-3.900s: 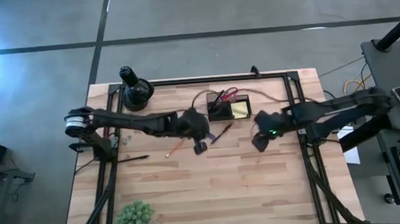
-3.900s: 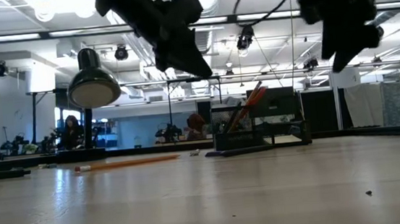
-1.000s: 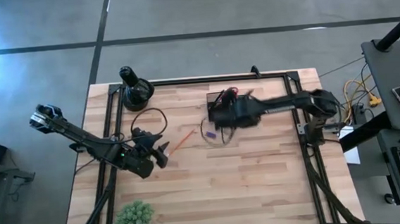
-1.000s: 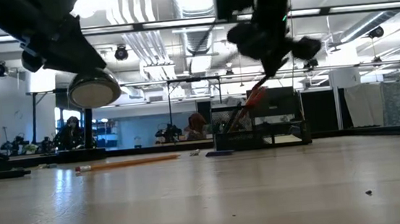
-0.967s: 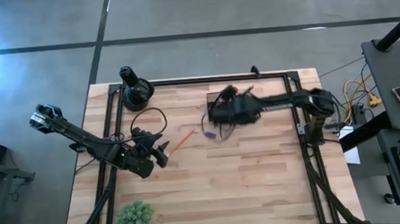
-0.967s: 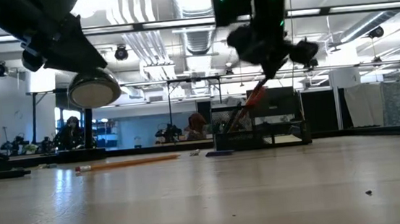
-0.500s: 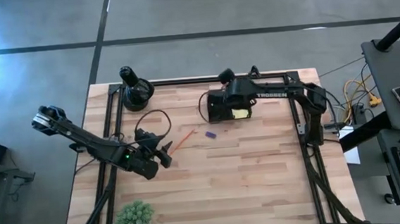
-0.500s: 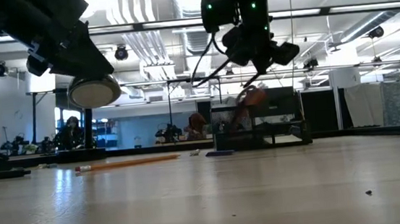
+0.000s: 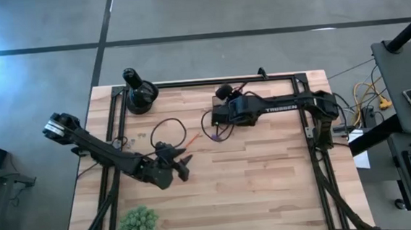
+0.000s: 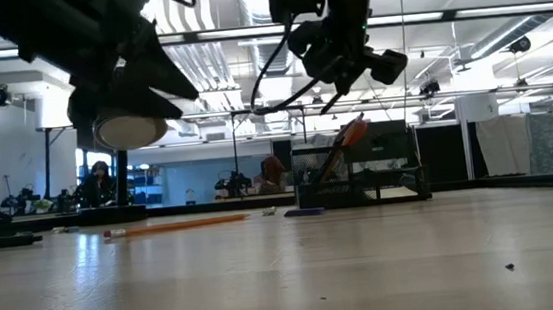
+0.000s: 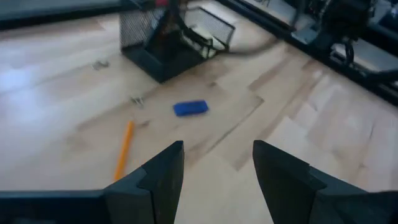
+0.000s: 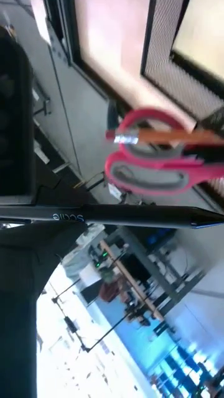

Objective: Pick and place office supplies into organizer
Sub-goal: Put the top black pen into the desk organizer

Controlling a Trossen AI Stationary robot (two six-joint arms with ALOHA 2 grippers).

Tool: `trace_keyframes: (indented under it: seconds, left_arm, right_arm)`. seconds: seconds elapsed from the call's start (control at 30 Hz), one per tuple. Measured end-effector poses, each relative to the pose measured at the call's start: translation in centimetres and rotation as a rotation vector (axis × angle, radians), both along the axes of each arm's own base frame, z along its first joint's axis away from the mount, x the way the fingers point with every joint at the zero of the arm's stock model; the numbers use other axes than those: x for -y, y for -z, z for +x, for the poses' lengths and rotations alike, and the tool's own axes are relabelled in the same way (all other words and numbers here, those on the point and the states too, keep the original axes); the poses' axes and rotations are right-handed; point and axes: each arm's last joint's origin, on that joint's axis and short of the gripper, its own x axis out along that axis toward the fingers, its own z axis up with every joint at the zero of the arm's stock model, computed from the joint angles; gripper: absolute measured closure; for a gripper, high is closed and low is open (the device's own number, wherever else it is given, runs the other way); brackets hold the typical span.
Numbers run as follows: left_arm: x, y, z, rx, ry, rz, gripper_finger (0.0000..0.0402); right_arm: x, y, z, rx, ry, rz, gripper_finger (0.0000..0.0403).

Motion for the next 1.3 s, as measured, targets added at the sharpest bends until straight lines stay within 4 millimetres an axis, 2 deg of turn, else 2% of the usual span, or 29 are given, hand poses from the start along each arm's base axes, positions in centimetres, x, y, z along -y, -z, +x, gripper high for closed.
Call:
trace_keyframes:
  seconds: [0.17,0.27,0.43,0.57,0.67,0.97,1.1,1.3]
  left_arm:
    - [0.9,2.0,0.9,-0.041,0.048,-0.022,0.0224]
    - [1.2,3.0,1.2,-0.073,0.057,-0.012,0.0224]
    - [1.2,3.6,1.3,-0.097,0.058,0.004,0.0224]
    - [1.2,3.3,1.3,-0.114,0.085,0.042,0.0224]
    - [1.2,2.7,1.2,-0.120,0.121,0.064,0.0224]
    - [1.2,2.1,1.0,-0.121,0.168,0.053,0.0224]
    - [1.2,2.2,1.0,-0.129,0.177,0.062,0.0224]
    - [1.2,2.2,1.0,-0.129,0.180,0.059,0.0224]
  right_arm:
    - [1.1,-0.1,0.1,0.004,0.020,-0.005,0.0390]
    - [1.6,0.5,0.3,-0.016,0.034,-0.005,0.0390]
    - [2.0,3.2,1.8,-0.072,0.024,0.000,0.0390]
    - [3.1,6.1,2.9,-0.157,0.034,-0.030,0.0390]
    - [3.8,7.2,3.5,-0.186,0.050,-0.048,0.0390]
    - [3.3,6.4,5.0,-0.074,0.061,-0.029,0.0390]
    - [2.6,7.0,5.2,-0.077,0.045,0.020,0.0390]
    - [2.6,7.8,5.3,-0.089,0.053,0.025,0.0390]
